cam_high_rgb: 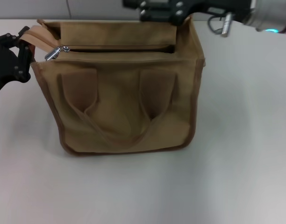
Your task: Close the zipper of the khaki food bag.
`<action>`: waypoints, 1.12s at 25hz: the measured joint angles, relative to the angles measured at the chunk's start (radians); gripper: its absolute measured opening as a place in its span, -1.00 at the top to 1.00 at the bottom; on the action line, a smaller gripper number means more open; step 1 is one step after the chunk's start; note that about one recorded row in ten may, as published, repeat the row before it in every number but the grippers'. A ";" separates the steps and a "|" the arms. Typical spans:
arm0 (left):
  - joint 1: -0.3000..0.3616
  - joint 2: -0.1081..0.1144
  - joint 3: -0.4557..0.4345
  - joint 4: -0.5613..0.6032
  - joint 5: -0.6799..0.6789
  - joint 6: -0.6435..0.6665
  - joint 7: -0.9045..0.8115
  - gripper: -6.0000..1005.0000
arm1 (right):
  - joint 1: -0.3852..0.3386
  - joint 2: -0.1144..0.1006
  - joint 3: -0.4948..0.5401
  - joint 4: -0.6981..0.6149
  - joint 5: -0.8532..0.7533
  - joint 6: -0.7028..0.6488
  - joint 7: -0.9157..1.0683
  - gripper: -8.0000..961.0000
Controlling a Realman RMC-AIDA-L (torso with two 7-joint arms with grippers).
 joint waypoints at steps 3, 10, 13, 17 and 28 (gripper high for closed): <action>-0.002 0.000 0.000 -0.002 0.000 0.004 0.000 0.90 | 0.011 0.002 -0.053 0.000 0.011 0.039 -0.053 -0.69; -0.012 0.001 0.000 -0.010 -0.001 0.023 -0.006 0.90 | 0.019 0.004 -0.297 -0.004 0.155 0.164 -0.230 -0.69; -0.016 0.000 0.000 -0.010 -0.001 0.042 -0.020 0.90 | 0.020 0.004 -0.358 -0.009 0.181 0.205 -0.265 -0.69; -0.019 0.001 0.000 -0.010 -0.005 0.063 -0.040 0.90 | 0.022 0.004 -0.401 -0.015 0.199 0.233 -0.294 -0.69; -0.035 0.000 -0.001 -0.010 -0.006 0.090 -0.100 0.89 | 0.036 0.005 -0.542 -0.036 0.244 0.338 -0.317 -0.65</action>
